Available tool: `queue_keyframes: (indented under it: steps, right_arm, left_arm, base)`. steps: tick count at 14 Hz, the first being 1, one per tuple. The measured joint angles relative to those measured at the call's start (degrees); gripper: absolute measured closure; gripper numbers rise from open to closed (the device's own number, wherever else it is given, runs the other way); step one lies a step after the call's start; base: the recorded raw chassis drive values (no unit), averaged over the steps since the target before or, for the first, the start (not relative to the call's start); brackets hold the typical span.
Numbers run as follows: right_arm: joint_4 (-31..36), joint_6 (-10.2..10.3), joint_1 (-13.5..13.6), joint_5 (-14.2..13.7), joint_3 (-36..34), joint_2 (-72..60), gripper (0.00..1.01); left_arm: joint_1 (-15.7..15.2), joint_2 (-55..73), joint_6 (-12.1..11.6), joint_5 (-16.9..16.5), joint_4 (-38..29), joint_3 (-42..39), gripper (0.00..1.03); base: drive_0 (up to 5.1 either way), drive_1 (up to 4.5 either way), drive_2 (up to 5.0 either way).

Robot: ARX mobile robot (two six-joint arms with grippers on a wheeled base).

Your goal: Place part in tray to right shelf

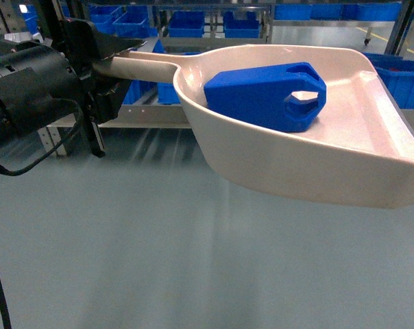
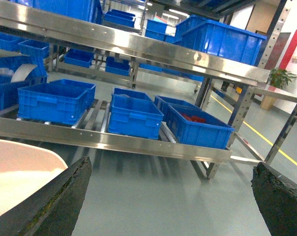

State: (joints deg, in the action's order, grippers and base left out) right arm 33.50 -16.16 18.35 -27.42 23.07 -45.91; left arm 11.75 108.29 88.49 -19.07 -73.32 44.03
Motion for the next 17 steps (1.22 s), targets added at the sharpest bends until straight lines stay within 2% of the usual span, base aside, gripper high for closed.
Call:
queue_keyframes:
  steps: [15, 17]
  right_arm:
    - [-0.02, 0.0, 0.0, -0.07, -0.02, -0.02, 0.03]
    - [0.0, 0.0, 0.0, -0.07, -0.02, -0.02, 0.03]
  left_arm:
    - [0.0, 0.02, 0.0, 0.0, 0.04, -0.04, 0.9]
    - [0.0, 0.02, -0.02, -0.02, 0.04, -0.04, 0.9]
  base:
    - [0.0, 0.0, 0.0]
    - [2.5, 2.13, -4.7]
